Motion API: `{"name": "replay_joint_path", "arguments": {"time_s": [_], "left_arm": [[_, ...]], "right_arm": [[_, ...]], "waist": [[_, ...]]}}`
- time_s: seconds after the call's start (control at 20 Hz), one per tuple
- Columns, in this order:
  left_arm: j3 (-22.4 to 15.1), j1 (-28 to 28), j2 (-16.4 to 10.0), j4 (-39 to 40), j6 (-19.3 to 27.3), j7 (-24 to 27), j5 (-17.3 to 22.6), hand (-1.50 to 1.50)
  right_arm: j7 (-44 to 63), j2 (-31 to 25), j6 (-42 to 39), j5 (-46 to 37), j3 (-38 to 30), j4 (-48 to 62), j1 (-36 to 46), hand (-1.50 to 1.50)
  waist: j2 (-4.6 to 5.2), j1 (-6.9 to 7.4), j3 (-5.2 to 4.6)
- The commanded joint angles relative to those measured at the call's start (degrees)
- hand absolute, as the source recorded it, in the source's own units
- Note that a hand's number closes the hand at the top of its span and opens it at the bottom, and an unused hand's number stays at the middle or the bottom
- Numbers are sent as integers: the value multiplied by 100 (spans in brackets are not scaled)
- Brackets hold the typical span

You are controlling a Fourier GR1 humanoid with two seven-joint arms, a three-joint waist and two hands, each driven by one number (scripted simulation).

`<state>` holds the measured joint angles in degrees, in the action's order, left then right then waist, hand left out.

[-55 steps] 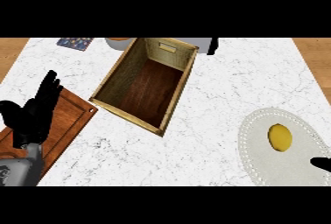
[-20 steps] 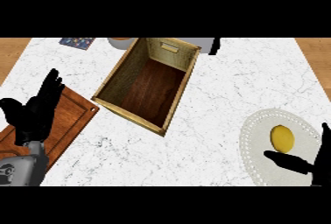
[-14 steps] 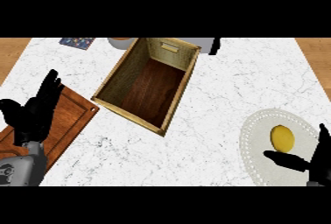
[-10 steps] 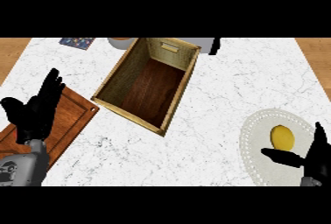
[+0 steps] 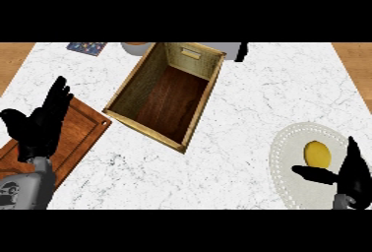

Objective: Pick the lemon from the placemat and place it in the basket

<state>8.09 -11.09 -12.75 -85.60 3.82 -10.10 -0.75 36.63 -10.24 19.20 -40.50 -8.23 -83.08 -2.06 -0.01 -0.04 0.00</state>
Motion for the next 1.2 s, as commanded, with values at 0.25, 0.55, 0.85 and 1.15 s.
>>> {"name": "replay_joint_path", "arguments": {"time_s": [0.25,0.55,0.85,1.15], "left_arm": [[-46,131,184,-27,74,120,-202,0],[85,-212,26,311,-75,170,-102,0],[146,58,-16,-71,-217,-34,75,0],[-209,-47,226,27,-153,124,-149,0]], "right_arm": [[-692,-175,-11,313,-362,891,167,-150],[-707,10,-511,290,139,997,376,150],[-907,267,-271,192,250,1159,412,150],[-1143,977,-553,-326,2005,716,648,150]], "waist": [[0,-1,1],[12,7,1],[4,43,3],[51,498,-8]]}}
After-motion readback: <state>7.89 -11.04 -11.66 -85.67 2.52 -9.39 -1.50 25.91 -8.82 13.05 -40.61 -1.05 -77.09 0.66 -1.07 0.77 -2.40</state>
